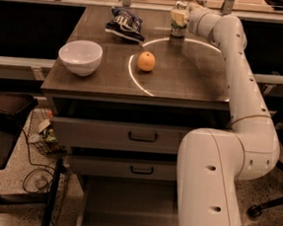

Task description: Place 7up can into bottom drawer

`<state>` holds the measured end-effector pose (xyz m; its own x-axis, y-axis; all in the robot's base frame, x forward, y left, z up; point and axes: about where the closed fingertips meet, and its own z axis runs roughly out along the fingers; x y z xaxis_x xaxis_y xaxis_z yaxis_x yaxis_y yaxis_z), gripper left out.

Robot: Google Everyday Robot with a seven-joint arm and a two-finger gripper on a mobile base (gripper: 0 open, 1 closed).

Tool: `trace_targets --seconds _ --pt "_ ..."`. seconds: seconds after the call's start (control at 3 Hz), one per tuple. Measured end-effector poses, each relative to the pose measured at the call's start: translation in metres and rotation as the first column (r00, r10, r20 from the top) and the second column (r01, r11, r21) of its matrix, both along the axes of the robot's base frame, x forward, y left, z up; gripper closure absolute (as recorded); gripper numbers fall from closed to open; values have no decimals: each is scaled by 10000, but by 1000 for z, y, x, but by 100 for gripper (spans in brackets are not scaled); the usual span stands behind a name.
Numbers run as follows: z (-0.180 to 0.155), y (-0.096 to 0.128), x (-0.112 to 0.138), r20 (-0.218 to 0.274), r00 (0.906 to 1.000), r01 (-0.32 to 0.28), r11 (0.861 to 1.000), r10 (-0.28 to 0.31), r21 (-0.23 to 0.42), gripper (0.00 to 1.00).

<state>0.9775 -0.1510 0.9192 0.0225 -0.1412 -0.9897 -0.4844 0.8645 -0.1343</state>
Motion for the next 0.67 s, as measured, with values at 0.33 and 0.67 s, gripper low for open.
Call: trace_targets --seconds 0.33,0.67 --pt "-2 3 1 -22 10000 -34 10000 34 1 96" --pt "-3 5 1 -34 10000 -53 10000 53 1 100"
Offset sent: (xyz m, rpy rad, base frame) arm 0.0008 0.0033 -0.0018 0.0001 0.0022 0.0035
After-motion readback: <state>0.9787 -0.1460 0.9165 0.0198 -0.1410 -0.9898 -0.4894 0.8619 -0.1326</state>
